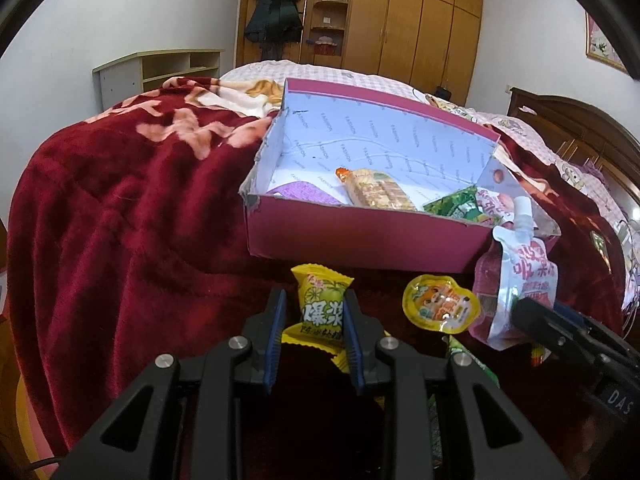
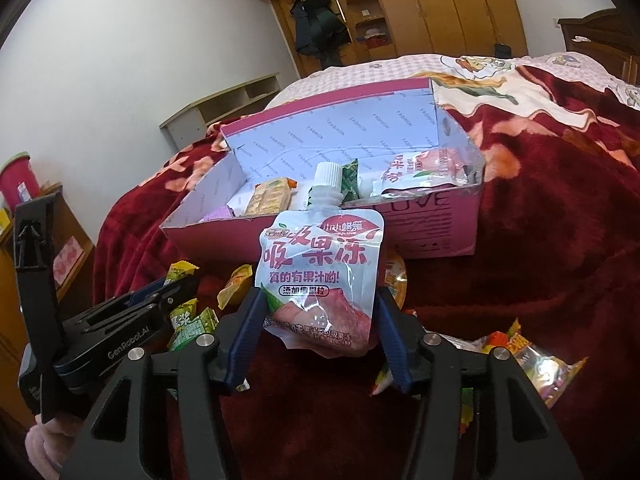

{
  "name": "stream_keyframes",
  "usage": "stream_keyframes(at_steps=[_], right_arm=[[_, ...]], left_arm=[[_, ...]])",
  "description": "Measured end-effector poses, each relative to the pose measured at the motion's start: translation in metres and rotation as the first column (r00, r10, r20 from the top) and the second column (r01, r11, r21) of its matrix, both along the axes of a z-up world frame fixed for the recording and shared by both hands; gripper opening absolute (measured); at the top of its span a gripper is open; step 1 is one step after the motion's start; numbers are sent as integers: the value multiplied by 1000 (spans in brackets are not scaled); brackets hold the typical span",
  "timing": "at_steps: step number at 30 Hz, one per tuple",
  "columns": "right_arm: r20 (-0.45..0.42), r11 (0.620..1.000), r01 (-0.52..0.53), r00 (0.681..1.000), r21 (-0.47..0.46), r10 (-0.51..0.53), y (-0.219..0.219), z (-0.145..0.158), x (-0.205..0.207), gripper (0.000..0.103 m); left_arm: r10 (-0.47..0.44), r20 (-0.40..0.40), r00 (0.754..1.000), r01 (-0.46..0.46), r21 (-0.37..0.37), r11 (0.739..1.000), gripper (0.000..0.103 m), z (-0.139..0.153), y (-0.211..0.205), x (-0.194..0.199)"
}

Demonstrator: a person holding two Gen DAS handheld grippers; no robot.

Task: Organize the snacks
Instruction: 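Grasp a yellow snack packet with the left gripper while the right holds the pouch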

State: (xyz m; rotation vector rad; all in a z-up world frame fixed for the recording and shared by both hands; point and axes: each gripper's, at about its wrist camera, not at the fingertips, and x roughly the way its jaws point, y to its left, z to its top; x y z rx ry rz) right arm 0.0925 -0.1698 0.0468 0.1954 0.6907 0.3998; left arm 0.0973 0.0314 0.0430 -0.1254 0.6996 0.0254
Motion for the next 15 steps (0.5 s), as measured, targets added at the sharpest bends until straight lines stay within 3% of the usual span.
stream_keyframes(at_steps=[15], right_arm=[[49,999,-39,998,26,38,5,-4,-5,57]], left_arm=[[-18,46,999,21,-60,998,28,-8,8,-6]])
